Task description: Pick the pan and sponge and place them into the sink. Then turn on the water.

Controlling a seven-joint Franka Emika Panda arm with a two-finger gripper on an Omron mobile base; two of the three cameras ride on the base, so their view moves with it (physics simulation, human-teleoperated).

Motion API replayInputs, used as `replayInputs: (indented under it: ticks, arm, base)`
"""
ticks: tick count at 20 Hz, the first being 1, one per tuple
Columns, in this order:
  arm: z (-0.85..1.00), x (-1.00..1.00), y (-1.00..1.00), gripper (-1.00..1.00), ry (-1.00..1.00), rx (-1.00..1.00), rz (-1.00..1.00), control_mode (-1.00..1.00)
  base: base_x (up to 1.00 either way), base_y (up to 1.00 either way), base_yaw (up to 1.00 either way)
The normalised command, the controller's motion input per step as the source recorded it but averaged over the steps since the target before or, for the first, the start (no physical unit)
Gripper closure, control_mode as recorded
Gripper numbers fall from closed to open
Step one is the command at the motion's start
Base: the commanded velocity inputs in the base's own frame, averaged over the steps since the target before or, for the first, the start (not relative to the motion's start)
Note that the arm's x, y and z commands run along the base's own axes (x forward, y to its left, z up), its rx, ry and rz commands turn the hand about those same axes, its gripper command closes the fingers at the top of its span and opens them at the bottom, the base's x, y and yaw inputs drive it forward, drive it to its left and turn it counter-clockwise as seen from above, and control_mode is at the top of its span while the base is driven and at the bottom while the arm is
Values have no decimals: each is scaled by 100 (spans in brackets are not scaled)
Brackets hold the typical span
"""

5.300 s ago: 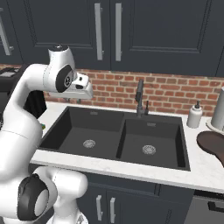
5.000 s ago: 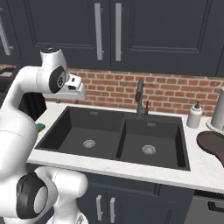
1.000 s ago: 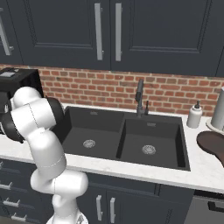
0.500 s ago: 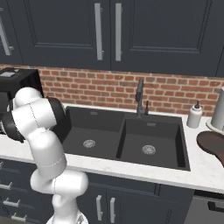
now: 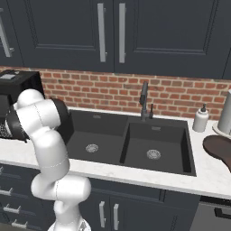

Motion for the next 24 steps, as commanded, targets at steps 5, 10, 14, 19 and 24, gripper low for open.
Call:
replayInputs:
  ticks: [5, 10, 14, 19, 24]
  arm:
    - [-9, 15, 5, -100, 0, 0, -9, -100]
    - [-14, 14, 0, -100, 0, 0, -4, -100]
    - [-20, 7, 1, -100, 0, 0, -4, -100]
    - [-19, 5, 12, -100, 0, 0, -1, -100]
    - [-4, 3, 16, -100, 0, 0, 0, -100]
  base:
    - [0, 0, 0]
    - [0, 0, 0]
    - [0, 0, 0]
    - [0, 0, 0]
    - [0, 0, 0]
